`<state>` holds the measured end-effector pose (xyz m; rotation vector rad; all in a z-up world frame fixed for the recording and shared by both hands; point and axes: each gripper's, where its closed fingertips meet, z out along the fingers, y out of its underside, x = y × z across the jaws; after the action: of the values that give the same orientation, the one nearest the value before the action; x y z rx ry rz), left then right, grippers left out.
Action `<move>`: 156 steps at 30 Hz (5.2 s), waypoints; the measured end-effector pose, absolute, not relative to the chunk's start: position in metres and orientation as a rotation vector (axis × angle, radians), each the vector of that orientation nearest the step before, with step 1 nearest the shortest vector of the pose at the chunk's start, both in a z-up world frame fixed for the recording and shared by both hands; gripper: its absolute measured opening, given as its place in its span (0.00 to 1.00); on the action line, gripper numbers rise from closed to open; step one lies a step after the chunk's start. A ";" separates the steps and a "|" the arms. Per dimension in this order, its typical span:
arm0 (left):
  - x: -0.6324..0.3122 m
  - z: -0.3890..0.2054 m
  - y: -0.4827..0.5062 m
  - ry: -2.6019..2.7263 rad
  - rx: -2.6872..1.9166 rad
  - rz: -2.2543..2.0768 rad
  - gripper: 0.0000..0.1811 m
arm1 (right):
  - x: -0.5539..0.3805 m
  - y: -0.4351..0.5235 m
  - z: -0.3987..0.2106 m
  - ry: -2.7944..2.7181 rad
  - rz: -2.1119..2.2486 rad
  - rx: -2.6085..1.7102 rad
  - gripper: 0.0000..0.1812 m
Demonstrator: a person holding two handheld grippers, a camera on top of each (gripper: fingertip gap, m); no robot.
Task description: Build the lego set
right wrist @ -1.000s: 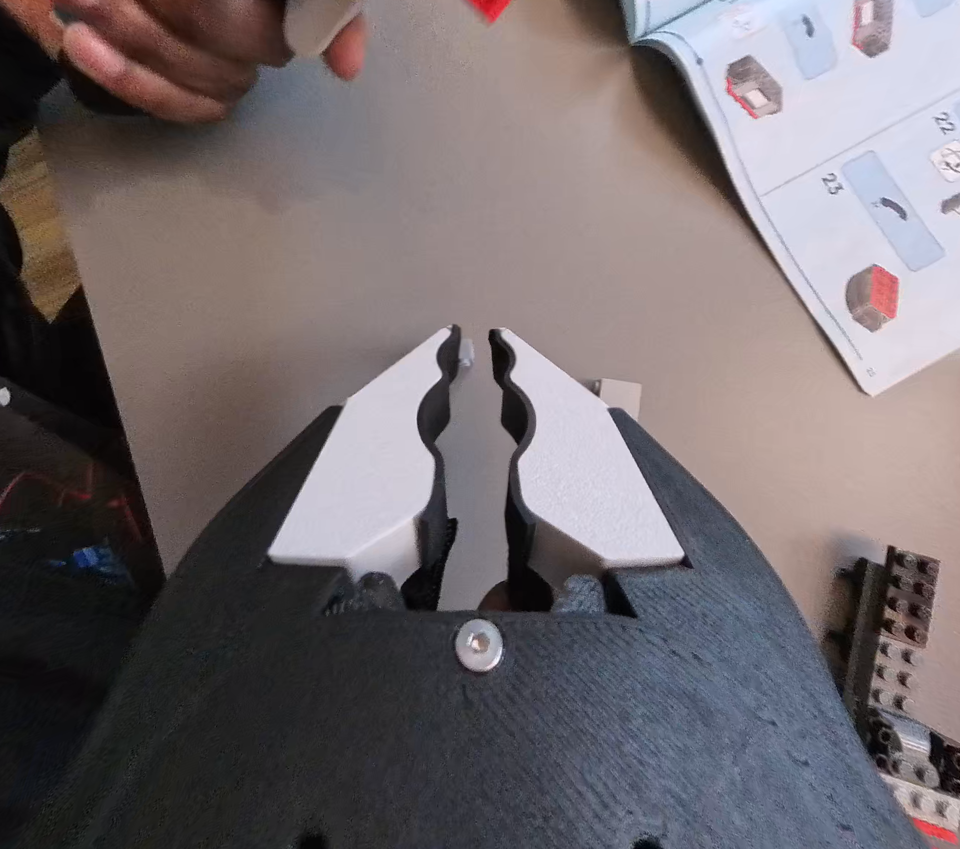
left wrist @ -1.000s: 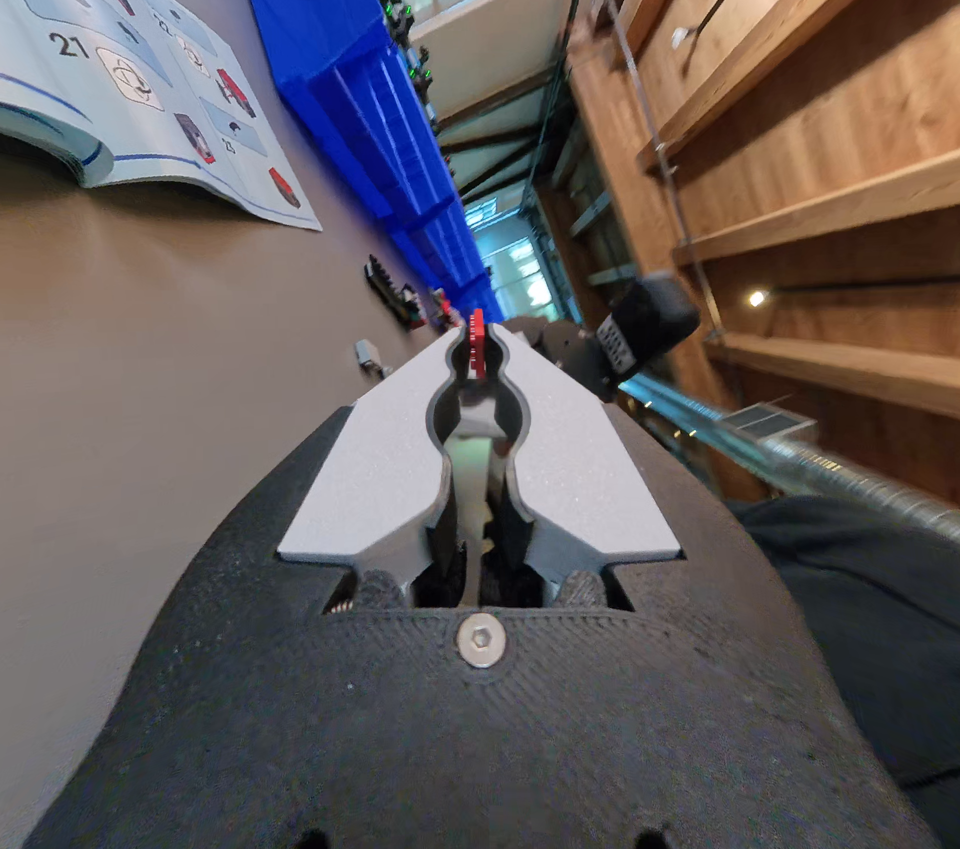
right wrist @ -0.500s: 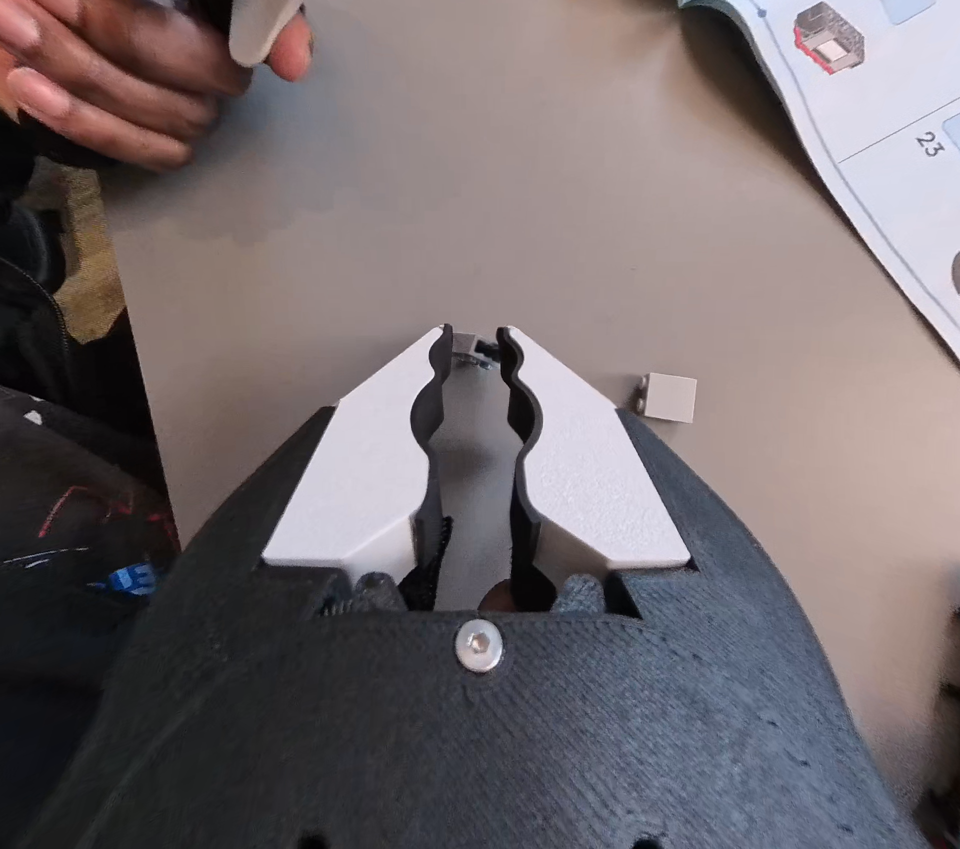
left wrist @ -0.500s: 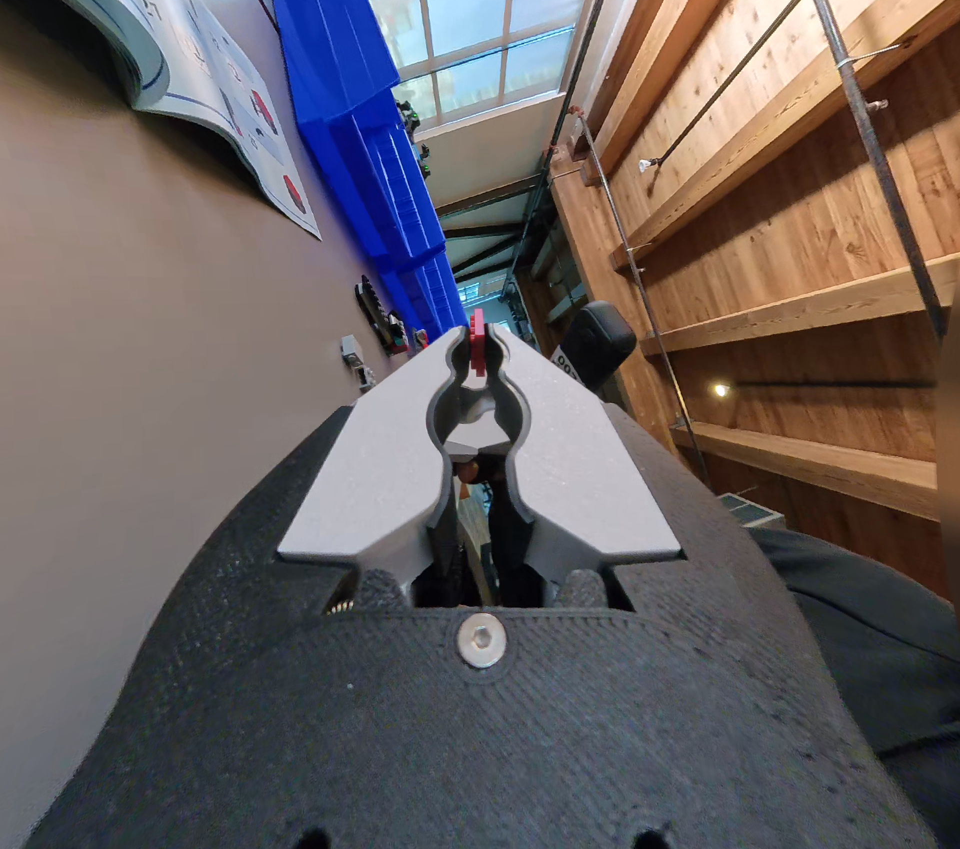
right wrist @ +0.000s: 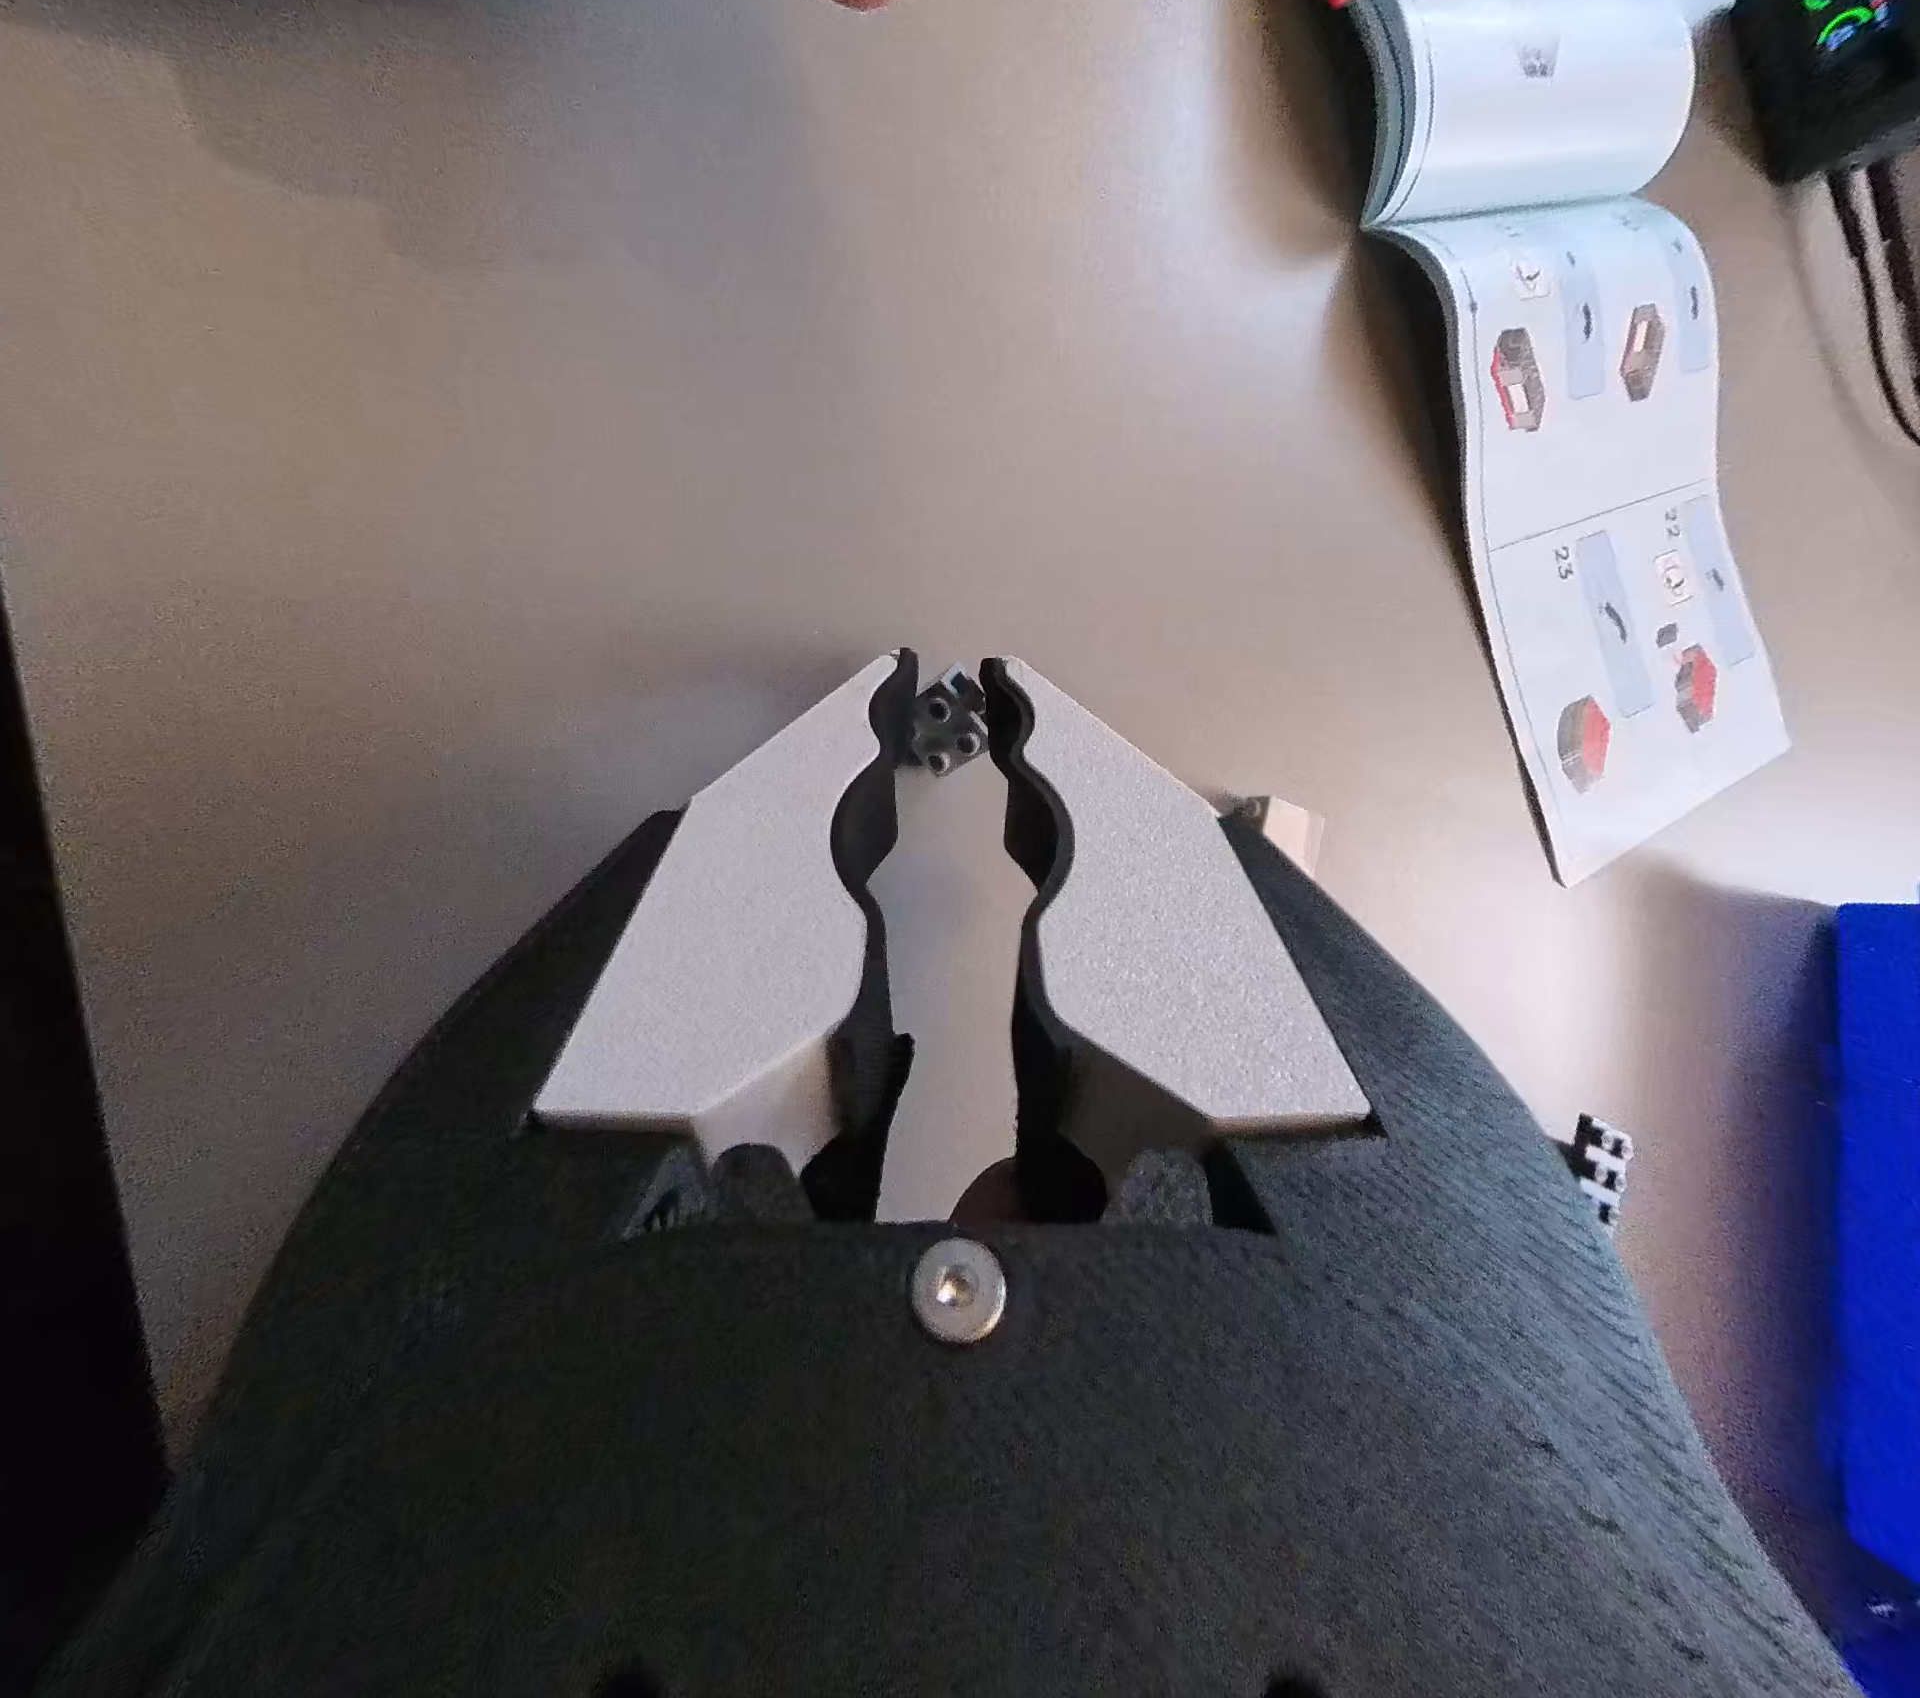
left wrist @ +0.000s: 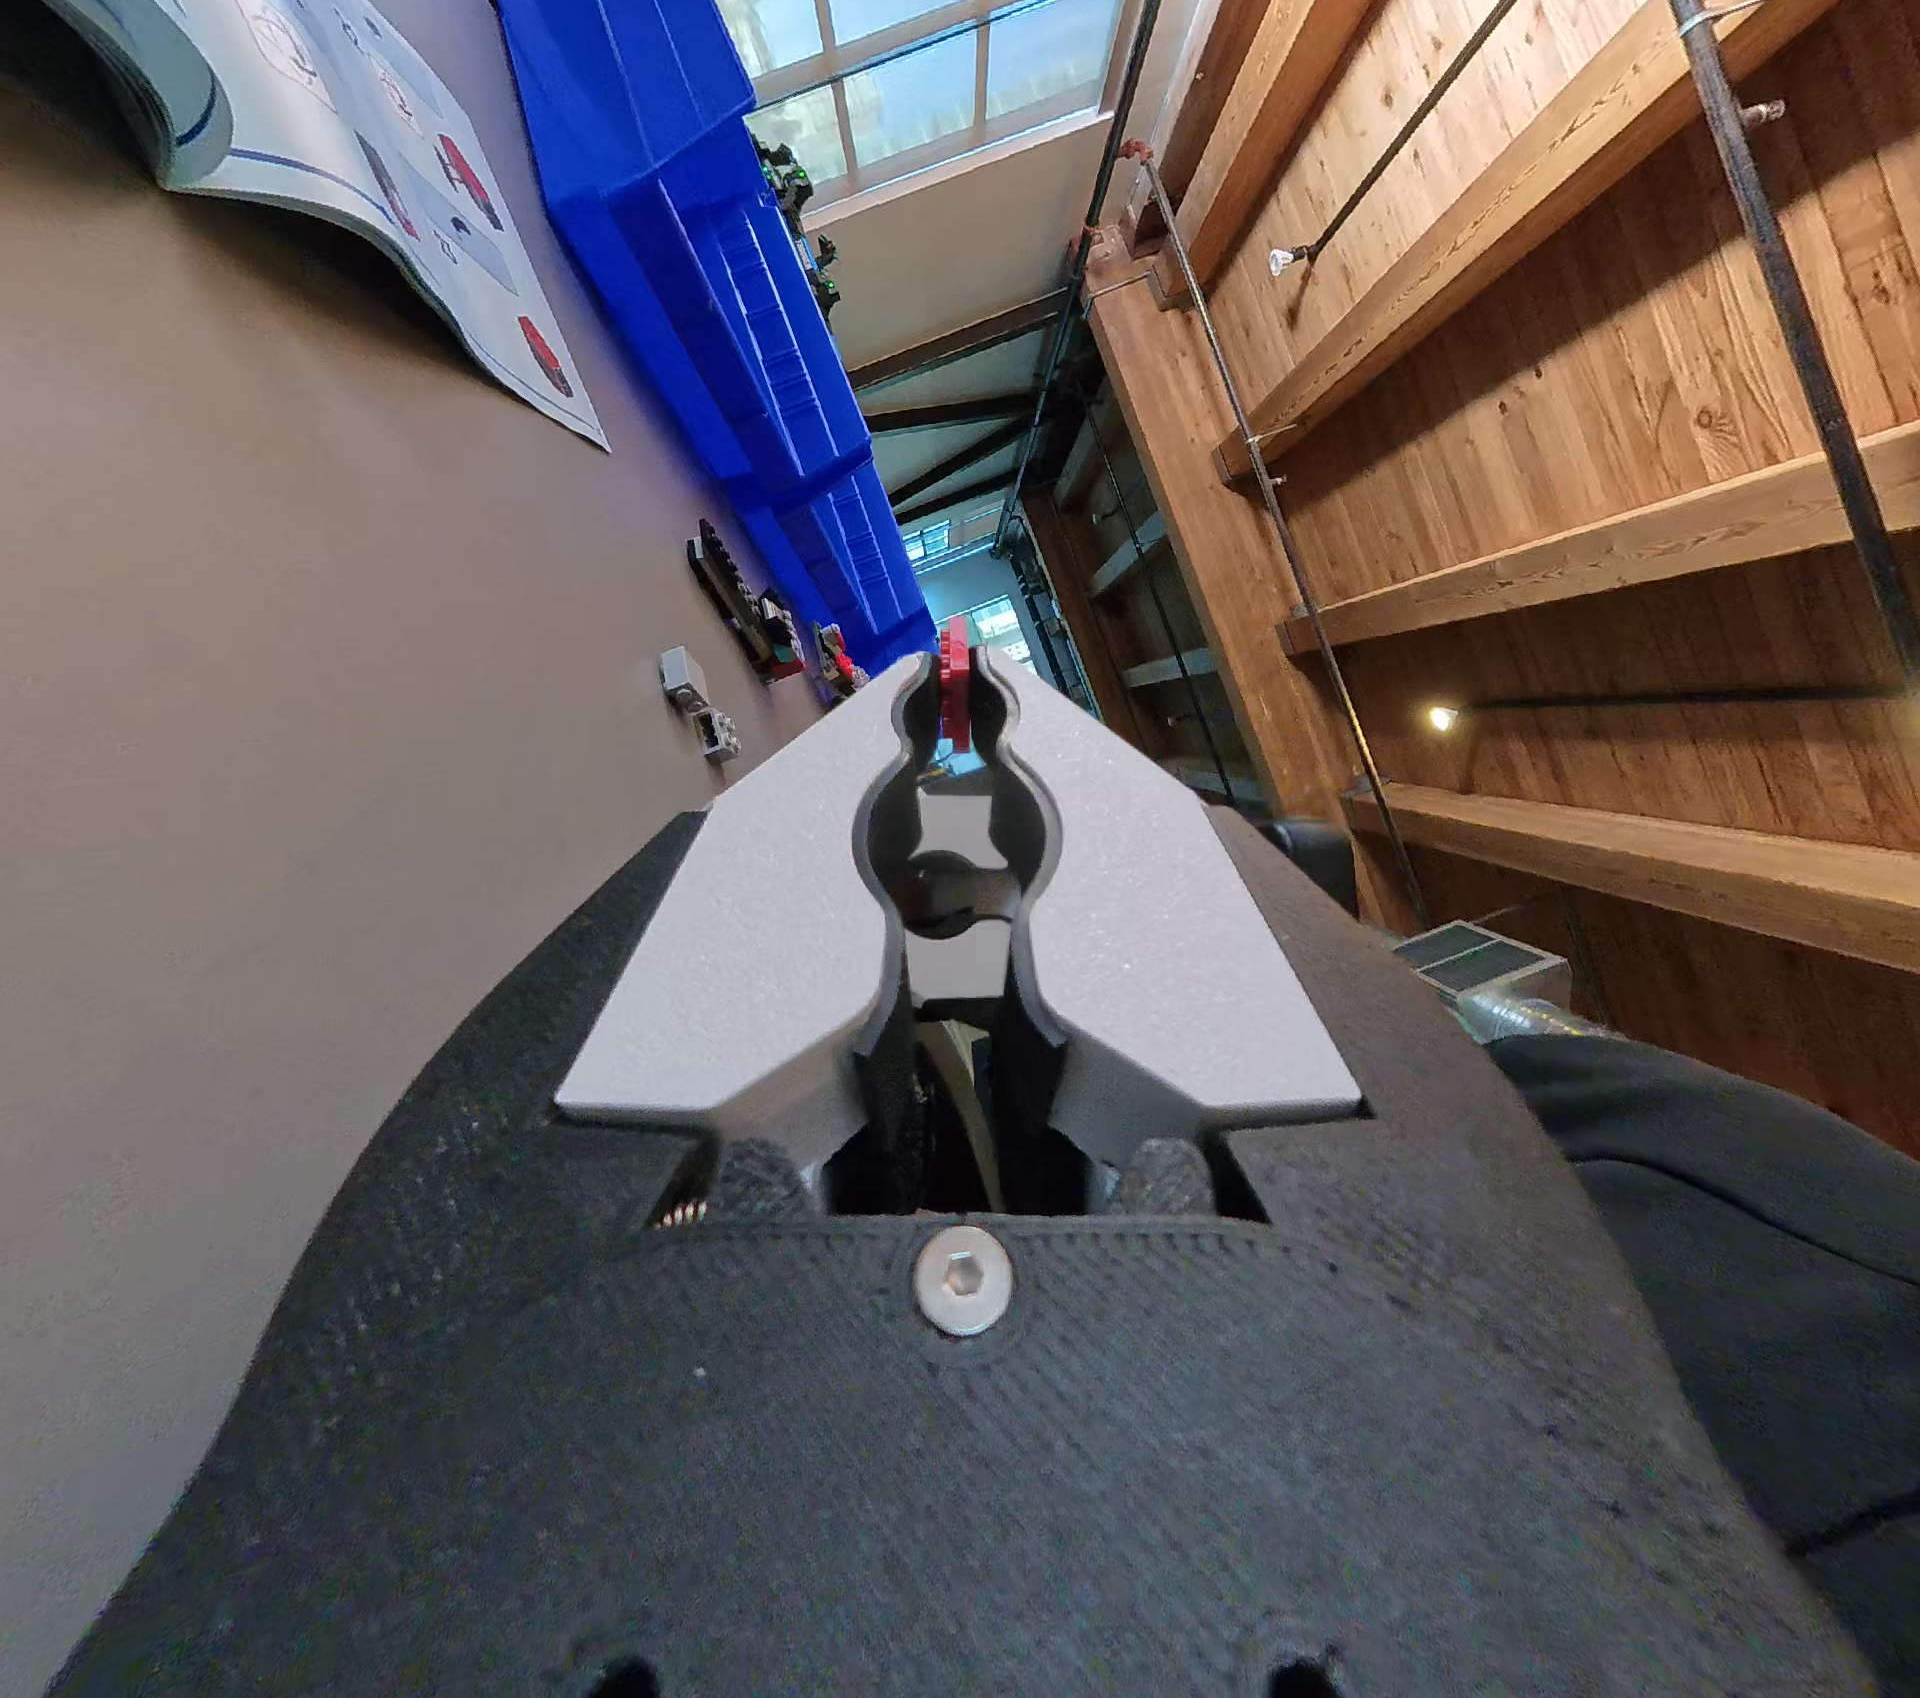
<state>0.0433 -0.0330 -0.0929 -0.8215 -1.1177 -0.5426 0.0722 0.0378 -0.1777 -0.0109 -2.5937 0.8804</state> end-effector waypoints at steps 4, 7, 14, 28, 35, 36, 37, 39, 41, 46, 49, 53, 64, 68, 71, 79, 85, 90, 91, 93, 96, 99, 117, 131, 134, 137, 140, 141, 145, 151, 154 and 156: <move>0.044 -0.093 -0.032 -1.116 -0.837 -0.535 0.02 | 0.075 0.037 -0.176 -2.559 0.912 -0.043 0.07; 0.045 -0.093 -0.031 -1.113 -0.845 -0.534 0.02 | 0.075 0.039 -0.174 -2.546 0.931 -0.098 0.08; 0.046 -0.094 -0.029 -1.114 -0.862 -0.528 0.02 | 0.069 0.042 -0.171 -2.666 0.972 -0.507 0.17; 0.046 -0.096 -0.026 -1.129 -0.880 -0.537 0.02 | 0.065 0.031 -0.157 -2.760 1.111 -0.477 0.10; 0.048 -0.094 -0.020 -1.113 -0.858 -0.580 0.02 | 0.065 -0.016 -0.048 -2.374 1.991 -0.248 0.10; 0.048 -0.091 -0.018 -1.101 -0.844 -0.601 0.02 | 0.065 -0.020 -0.043 -2.339 2.054 -0.229 0.10; 0.050 -0.089 -0.016 -1.087 -0.828 -0.623 0.02 | 0.063 -0.023 -0.042 -2.321 2.095 -0.220 0.10; 0.052 -0.083 -0.013 -1.058 -0.802 -0.661 0.02 | 0.061 -0.026 -0.045 -2.303 2.160 -0.223 0.10; 0.054 -0.078 -0.012 -1.033 -0.780 -0.692 0.02 | 0.058 -0.025 -0.046 -2.292 2.234 -0.253 0.10; 0.056 -0.070 -0.012 -0.993 -0.724 -0.746 0.02 | 0.059 -0.020 -0.048 -2.277 2.373 -0.277 0.10; 0.056 -0.069 -0.012 -0.987 -0.709 -0.761 0.02 | 0.062 -0.019 -0.051 -2.274 2.400 -0.254 0.10; 0.057 -0.068 -0.010 -0.983 -0.704 -0.774 0.02 | 0.063 -0.020 -0.058 -2.285 2.381 -0.233 0.10; 0.057 -0.071 -0.007 -0.993 -0.728 -0.765 0.02 | 0.064 -0.013 -0.060 -2.287 2.384 -0.179 0.10; 0.057 -0.073 -0.006 -1.003 -0.752 -0.748 0.02 | 0.065 -0.011 -0.063 -2.304 2.341 -0.130 0.10; 0.056 -0.075 -0.007 -1.014 -0.763 -0.733 0.02 | 0.065 -0.009 -0.064 -2.302 2.300 -0.092 0.10; 0.056 -0.081 -0.004 -1.041 -0.809 -0.710 0.02 | 0.065 -0.005 -0.065 -2.266 2.265 -0.018 0.10; 0.060 -0.079 0.002 -1.021 -0.816 -0.748 0.02 | 0.065 -0.002 -0.068 -2.264 2.240 0.064 0.10; 0.061 -0.080 0.008 -1.024 -0.821 -0.766 0.02 | 0.067 0.005 -0.070 -2.298 2.248 0.165 0.10; 0.061 -0.081 0.009 -1.027 -0.818 -0.770 0.02 | 0.066 0.006 -0.071 -2.303 2.246 0.183 0.10; 0.060 -0.081 0.010 -1.028 -0.810 -0.780 0.02 | 0.066 0.007 -0.070 -2.304 2.249 0.224 0.10; 0.059 -0.080 0.012 -1.024 -0.795 -0.794 0.02 | 0.066 0.009 -0.070 -2.314 2.269 0.281 0.10; 0.059 -0.079 0.014 -1.014 -0.783 -0.811 0.02 | 0.066 0.011 -0.069 -2.329 2.282 0.338 0.10; 0.055 -0.083 0.026 -1.034 -0.804 -0.804 0.02 | 0.062 0.024 -0.073 -2.316 2.204 0.481 0.10; 0.055 -0.090 0.028 -1.063 -0.896 -0.729 0.02 | 0.063 0.025 -0.083 -2.350 2.022 0.598 0.10; 0.056 -0.091 0.028 -1.060 -0.903 -0.732 0.02 | 0.064 0.026 -0.084 -2.356 2.016 0.609 0.10; 0.058 -0.091 0.029 -1.046 -0.913 -0.736 0.02 | 0.065 0.026 -0.084 -2.363 2.001 0.627 0.10; 0.058 -0.090 0.029 -1.038 -0.927 -0.729 0.02 | 0.066 0.027 -0.084 -2.365 2.003 0.637 0.10; 0.059 -0.090 0.030 -1.034 -0.929 -0.728 0.02 | 0.066 0.027 -0.084 -2.367 2.010 0.638 0.10; 0.060 -0.087 0.031 -1.010 -0.931 -0.736 0.02 | 0.067 0.028 -0.081 -2.361 2.057 0.638 0.11; 0.058 -0.085 0.031 -0.998 -0.895 -0.764 0.02 | 0.065 0.028 -0.078 -2.315 2.102 0.623 0.10; 0.056 -0.085 0.030 -1.008 -0.881 -0.757 0.02 | 0.062 0.028 -0.079 -2.285 2.094 0.602 0.10; 0.054 -0.085 0.029 -1.009 -0.876 -0.750 0.02 | 0.061 0.027 -0.078 -2.271 2.110 0.584 0.10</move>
<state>0.0542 0.0288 -0.0850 -0.8759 -1.0087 -0.7505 0.0608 0.0270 -0.0783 0.5845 -2.2714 2.1101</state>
